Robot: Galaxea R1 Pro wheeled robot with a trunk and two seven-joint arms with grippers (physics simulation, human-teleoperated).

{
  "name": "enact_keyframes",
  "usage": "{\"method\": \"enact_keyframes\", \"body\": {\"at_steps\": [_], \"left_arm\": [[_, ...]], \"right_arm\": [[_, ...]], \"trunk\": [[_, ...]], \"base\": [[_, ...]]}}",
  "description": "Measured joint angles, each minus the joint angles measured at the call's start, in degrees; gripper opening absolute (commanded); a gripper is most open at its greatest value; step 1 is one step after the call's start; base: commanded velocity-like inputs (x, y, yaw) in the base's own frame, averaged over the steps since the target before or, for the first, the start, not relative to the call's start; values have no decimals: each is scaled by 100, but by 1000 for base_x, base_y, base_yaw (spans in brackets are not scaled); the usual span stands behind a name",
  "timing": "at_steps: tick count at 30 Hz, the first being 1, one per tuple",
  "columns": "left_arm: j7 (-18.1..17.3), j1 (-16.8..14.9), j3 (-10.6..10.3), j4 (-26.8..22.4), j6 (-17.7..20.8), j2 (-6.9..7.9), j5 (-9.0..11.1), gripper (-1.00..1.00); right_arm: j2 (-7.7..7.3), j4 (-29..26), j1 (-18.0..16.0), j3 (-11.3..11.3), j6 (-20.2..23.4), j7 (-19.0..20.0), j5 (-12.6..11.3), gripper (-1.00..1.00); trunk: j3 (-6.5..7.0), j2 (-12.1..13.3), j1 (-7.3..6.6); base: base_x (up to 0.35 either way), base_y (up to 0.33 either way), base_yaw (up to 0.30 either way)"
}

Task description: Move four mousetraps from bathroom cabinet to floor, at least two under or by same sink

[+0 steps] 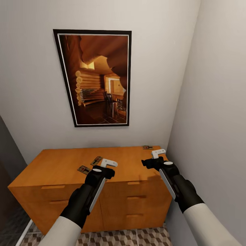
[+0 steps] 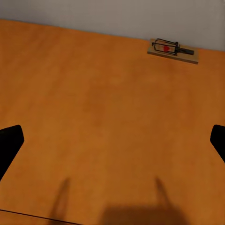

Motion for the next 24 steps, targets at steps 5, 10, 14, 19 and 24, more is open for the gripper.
{"method": "enact_keyframes", "body": {"at_steps": [5, 10, 14, 19, 24], "left_arm": [[0, 0, 1, 0, 0, 0, -2, 100], [0, 0, 11, 0, -1, 0, -4, 100], [2, 0, 14, 0, -4, 0, -4, 100], [7, 0, 11, 0, -7, 0, -4, 100], [5, 0, 13, 0, -4, 0, -5, 100]], "right_arm": [[0, 1, 0, 0, 0, -1, 0, 100], [0, 2, 0, 0, 0, 0, 0, 100], [0, 2, -1, 0, 0, 0, 0, 100], [0, 2, -1, 4, 0, 0, 0, 100], [0, 2, 0, 2, 0, 0, 0, 100]], "trunk": [[0, 0, 0], [0, 0, 0], [0, 0, -1], [0, -1, -2], [0, 0, -1]], "base": [[0, 0, 0], [1, 0, 0], [76, 0, 0], [218, 0, 0], [146, 0, 0]]}}
